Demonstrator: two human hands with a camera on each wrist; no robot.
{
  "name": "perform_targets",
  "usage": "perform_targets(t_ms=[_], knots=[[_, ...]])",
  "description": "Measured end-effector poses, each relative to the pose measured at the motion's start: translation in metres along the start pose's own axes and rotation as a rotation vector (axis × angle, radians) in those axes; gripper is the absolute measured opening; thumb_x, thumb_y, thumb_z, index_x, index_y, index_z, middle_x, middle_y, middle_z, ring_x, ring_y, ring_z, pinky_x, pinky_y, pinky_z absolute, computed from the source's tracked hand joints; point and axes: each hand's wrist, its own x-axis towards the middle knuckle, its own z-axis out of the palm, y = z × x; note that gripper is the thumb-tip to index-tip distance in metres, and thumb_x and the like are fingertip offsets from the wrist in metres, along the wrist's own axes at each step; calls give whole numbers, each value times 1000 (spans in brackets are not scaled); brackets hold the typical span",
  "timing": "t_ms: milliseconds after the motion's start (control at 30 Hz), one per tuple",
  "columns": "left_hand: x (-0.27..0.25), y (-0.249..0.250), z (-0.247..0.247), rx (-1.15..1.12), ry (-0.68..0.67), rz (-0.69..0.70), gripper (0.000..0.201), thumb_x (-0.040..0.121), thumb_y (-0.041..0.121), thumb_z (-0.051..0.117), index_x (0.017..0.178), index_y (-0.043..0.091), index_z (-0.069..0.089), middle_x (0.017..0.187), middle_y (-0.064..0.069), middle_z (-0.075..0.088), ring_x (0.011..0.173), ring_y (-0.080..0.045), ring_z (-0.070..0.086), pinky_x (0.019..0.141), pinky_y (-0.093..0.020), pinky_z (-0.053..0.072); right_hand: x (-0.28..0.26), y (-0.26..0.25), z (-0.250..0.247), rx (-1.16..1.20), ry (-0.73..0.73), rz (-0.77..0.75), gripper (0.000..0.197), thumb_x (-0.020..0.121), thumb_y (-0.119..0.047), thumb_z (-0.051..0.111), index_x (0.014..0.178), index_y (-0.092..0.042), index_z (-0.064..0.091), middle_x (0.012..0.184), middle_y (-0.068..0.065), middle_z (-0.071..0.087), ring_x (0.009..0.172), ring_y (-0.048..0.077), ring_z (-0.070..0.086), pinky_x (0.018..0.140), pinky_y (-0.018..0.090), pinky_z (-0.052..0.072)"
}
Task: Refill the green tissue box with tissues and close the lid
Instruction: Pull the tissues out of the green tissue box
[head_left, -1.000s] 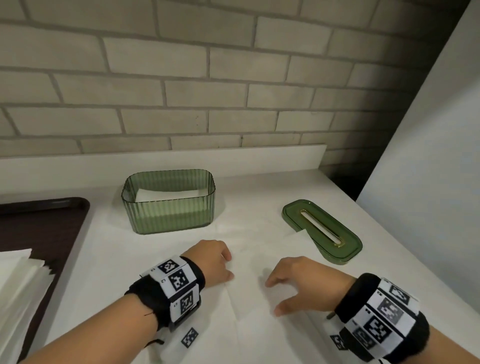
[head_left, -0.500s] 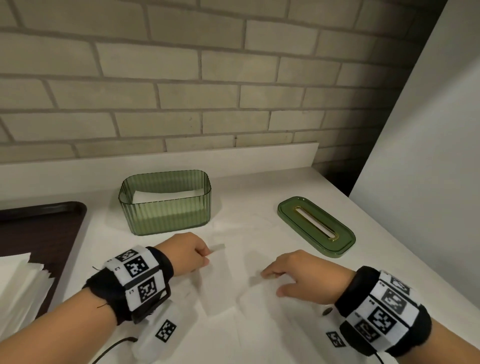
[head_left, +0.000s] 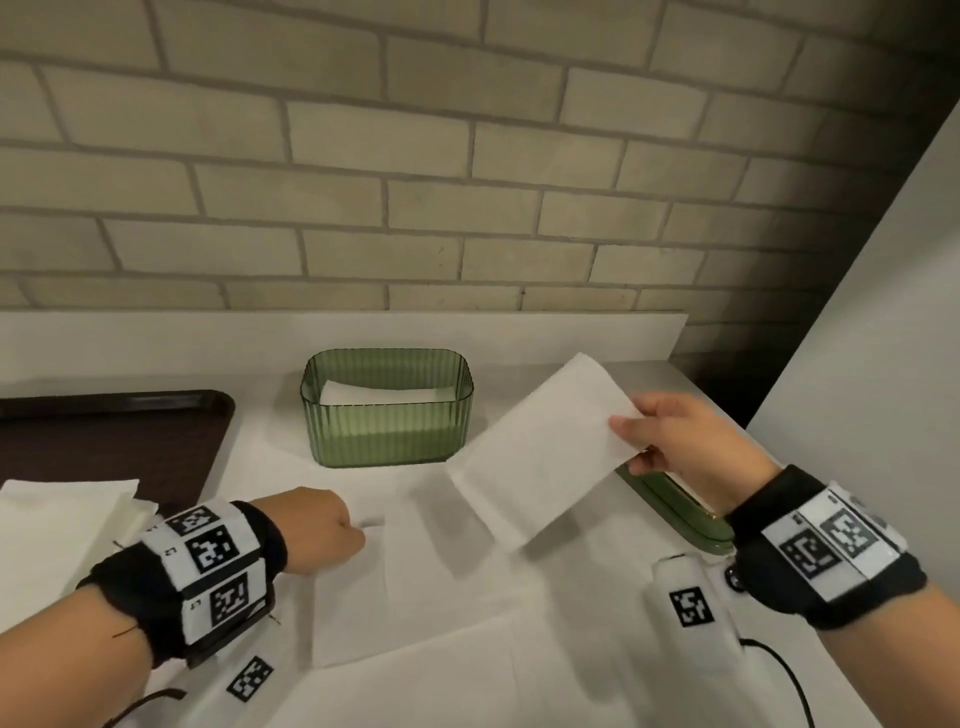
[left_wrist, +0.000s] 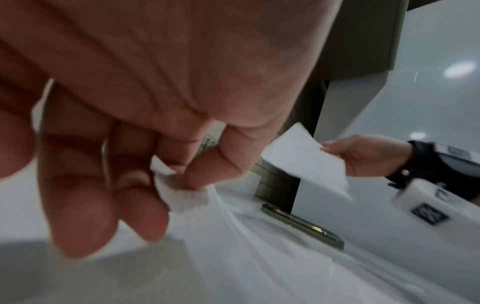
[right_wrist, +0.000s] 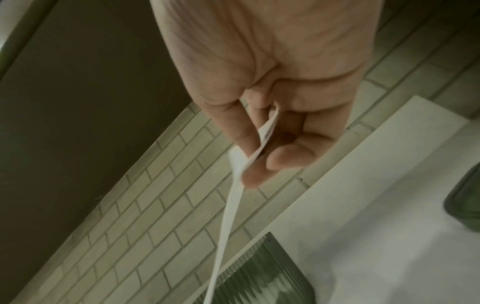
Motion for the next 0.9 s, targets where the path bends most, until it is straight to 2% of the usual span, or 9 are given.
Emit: perform_targets(t_ms=[100,233,300,367,467,567,700,833,900], knots=[[-1,-6,2,17,-33,-26,32,92,38,37,79,14,54,79,1,58,76,-16,52,69,-25,38,26,-12,6,176,63,7,19,94,-4,50,108,0,63,94,16,64,74,18,57,50,17,51],[3,-8,6,77,-20,-40,50,88,56,41,100,13,64,111,-2,64,103,-18,58,86,-28,43,66,-33,28,352,85,20,12,93,1,48,97,-2,59,88,11,59,69,18,58,47,17,51],[7,-7,6,71,25,-25,54,83,65,43,109,19,58,120,0,59,111,-17,55,93,-29,43,84,-44,43,398,77,26,14,93,2,48,102,-3,57,89,10,57,69,18,58,45,16,51],[10,-4,7,49,53,10,64,80,68,45,124,22,50,128,2,51,117,-16,50,99,-31,41,100,-54,58,409,52,30,19,92,1,50,110,-2,56,93,10,56,70,19,57,45,18,50],[13,6,9,27,60,78,69,80,65,49,133,22,42,132,2,46,120,-17,47,101,-32,40,115,-74,85,414,-32,19,14,91,1,49,103,-3,57,92,10,53,70,19,54,47,21,50],[16,16,14,18,57,125,72,80,62,53,135,19,37,131,0,45,120,-19,47,100,-34,41,122,-94,112,489,-129,-10,11,89,4,49,96,-3,55,90,10,52,70,20,55,46,20,51],[20,18,23,45,67,173,69,84,55,52,137,17,32,130,-4,40,119,-23,46,98,-35,41,125,-105,138,631,-238,-14,15,90,6,47,100,-2,53,90,8,58,77,21,58,61,27,53],[24,13,26,-15,57,180,61,80,48,62,128,18,40,120,-2,41,102,-21,51,91,-34,45,129,-87,154,630,-167,50,21,90,10,45,107,1,53,112,17,57,86,25,59,64,28,54],[26,13,24,-83,68,151,58,74,46,69,120,19,44,109,4,39,92,-15,46,89,-32,45,132,-72,159,553,-119,96,31,91,13,42,120,7,49,124,22,52,102,33,58,72,33,54]])
